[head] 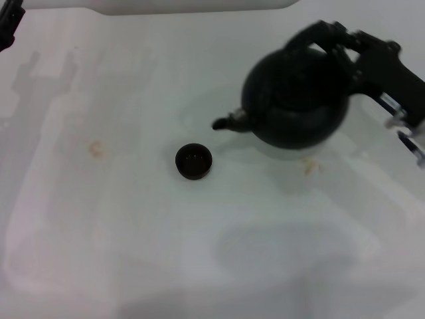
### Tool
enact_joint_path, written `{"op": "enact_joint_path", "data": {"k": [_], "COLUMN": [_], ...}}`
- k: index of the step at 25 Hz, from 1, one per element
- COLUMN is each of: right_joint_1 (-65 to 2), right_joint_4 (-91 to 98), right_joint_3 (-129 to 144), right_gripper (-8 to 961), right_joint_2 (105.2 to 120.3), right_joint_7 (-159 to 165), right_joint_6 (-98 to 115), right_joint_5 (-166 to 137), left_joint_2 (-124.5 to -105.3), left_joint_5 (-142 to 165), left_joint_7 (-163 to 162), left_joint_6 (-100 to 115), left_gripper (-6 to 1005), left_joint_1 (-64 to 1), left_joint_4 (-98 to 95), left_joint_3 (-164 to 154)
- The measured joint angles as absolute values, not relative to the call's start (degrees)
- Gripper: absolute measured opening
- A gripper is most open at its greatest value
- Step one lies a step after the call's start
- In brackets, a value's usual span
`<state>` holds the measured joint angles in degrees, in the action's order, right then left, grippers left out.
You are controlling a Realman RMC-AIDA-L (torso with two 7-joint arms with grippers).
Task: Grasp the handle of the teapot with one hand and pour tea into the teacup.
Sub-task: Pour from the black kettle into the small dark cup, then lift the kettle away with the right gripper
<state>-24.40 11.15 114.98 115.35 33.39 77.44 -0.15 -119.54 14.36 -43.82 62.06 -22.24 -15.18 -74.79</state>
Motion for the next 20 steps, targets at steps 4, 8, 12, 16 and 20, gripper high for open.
{"op": "enact_joint_path", "data": {"k": [4, 8, 12, 16, 20], "right_joint_1": [-25.3, -25.4, -25.4, -25.4, -25.4], "right_joint_4": [13.9, 16.3, 17.0, 17.5, 17.7], "right_joint_3": [115.1, 115.3, 116.0, 116.2, 116.7], "right_gripper": [198, 192, 187, 176, 148], "right_joint_2": [115.37, 115.4, 115.41, 115.39, 115.37], "right_joint_7": [27.6, 21.6, 15.3, 11.1, 10.8], "right_joint_6": [72.8, 70.0, 70.0, 70.4, 70.4], "right_joint_5": [-0.2, -0.2, -0.2, -0.2, -0.8], "left_joint_2": [-119.54, -119.53, -119.53, -119.49, -119.44], "left_joint_5": [14.4, 14.4, 14.5, 14.5, 14.5], "left_joint_7": [-43.8, -43.9, -43.9, -43.8, -43.8], "left_joint_6": [62.1, 62.1, 62.0, 62.0, 62.0], "left_gripper": [758, 758, 758, 758, 758], "left_joint_1": [-22.3, -22.3, -22.5, -22.5, -22.5], "left_joint_4": [-15.2, -14.9, -14.7, -14.7, -14.7], "left_joint_3": [-74.8, -74.8, -74.9, -75.3, -75.6]}}
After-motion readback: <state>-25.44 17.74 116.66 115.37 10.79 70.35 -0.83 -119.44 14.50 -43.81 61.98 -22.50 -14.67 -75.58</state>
